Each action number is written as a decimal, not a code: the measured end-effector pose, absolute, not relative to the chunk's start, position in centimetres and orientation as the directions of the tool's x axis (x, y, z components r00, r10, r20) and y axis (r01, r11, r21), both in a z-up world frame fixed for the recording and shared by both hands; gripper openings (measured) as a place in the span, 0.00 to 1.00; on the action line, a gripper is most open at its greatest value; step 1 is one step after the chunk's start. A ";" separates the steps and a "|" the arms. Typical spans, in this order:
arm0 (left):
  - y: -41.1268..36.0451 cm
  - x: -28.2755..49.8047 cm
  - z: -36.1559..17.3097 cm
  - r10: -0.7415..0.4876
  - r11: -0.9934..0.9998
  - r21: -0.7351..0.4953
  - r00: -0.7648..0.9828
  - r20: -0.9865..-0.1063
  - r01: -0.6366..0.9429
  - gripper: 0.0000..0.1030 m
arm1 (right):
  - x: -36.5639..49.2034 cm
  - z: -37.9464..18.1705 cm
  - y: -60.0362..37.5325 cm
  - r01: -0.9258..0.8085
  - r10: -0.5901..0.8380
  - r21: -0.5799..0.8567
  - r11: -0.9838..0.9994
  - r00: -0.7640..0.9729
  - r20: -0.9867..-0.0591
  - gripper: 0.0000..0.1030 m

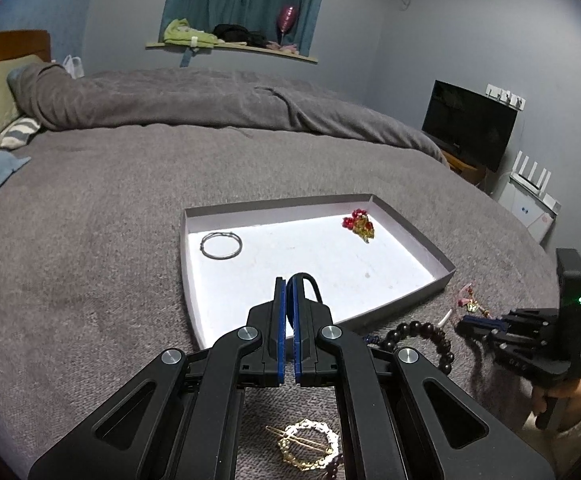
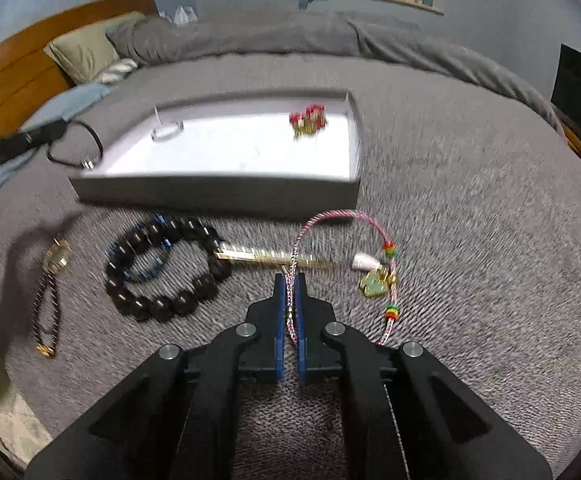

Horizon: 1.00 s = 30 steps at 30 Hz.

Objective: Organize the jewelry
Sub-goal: 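Carry the black hair tie and pink cord bracelet over the tray with both grippers, then open both grippers to drop the hair tie and pink bracelet into the tray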

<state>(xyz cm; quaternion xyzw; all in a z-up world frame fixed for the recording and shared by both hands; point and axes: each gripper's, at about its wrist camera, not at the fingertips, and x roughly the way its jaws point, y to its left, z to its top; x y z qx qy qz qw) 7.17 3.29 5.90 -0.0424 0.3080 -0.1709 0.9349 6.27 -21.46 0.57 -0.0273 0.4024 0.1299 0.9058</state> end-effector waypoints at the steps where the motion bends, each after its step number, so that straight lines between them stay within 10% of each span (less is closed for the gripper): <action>1: 3.3 7.1 6.0 -0.347 0.938 -0.186 0.753 -0.559 0.294 0.04 | 6.1 1.3 -21.7 -0.257 0.223 0.065 0.964 0.656 -0.721 0.04; 17: 3.2 13.7 7.2 -0.344 0.938 -0.249 0.752 -0.563 0.243 0.04 | 11.3 12.5 -20.1 -0.309 0.357 0.178 0.934 0.820 -0.448 0.04; 30: 5.0 18.0 0.7 -0.301 0.952 -0.266 0.638 -0.709 0.153 0.04 | 18.9 3.7 -21.3 -0.189 0.282 0.214 0.958 0.736 -0.615 0.04</action>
